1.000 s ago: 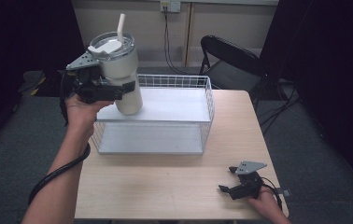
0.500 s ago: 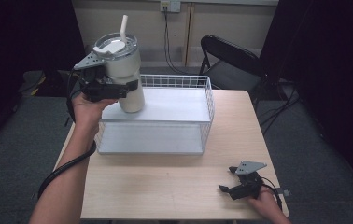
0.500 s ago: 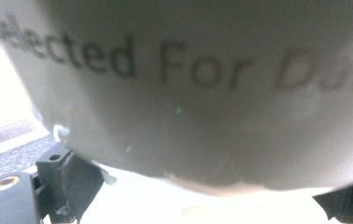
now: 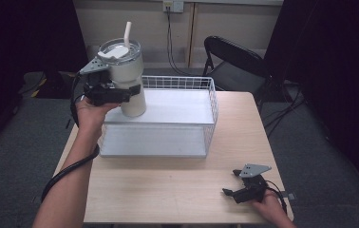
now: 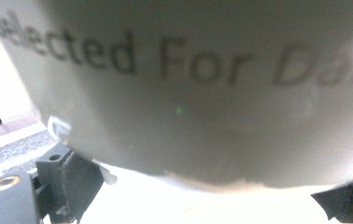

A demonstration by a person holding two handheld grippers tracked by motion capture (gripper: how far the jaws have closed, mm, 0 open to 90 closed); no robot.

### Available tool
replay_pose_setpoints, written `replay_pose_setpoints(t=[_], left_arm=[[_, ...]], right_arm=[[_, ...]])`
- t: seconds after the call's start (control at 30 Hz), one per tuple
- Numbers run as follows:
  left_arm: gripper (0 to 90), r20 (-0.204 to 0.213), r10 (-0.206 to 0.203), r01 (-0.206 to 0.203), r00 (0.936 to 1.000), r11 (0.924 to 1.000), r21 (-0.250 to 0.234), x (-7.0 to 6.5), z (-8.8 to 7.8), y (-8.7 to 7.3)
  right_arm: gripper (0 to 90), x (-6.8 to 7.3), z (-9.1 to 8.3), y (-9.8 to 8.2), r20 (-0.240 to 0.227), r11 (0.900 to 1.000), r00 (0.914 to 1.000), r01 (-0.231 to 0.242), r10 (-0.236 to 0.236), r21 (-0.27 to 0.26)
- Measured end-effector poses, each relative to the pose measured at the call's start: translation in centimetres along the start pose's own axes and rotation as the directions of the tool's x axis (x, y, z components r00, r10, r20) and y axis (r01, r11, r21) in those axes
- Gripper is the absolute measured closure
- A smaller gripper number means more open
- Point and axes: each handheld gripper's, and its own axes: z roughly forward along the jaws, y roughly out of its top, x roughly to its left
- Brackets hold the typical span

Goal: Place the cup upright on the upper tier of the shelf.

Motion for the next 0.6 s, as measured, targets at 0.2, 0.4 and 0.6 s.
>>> replay_pose_setpoints(t=[0.2,0.4,0.6], left_arm=[[9.7,-0.005,-0.012,0.012,0.9999,0.9999,-0.01,0.12,0.09,-0.09],[9.6,-0.006,-0.009,0.009,0.9999,0.9997,-0.024,0.06,0.22,-0.25],[9.5,-0.007,0.024,-0.024,0.9997,0.9994,-0.025,-0.33,0.36,-0.36]], right_arm=[[13.0,0.0,0.0,0.0,0.0,1.0,1.0,0.0,0.0,0.0],[13.0,0.0,0.0,0.0,0.0,1.0,1.0,0.0,0.0,0.0],[13.0,0.0,0.0,0.0,0.0,1.0,1.0,0.0,0.0,0.0]])
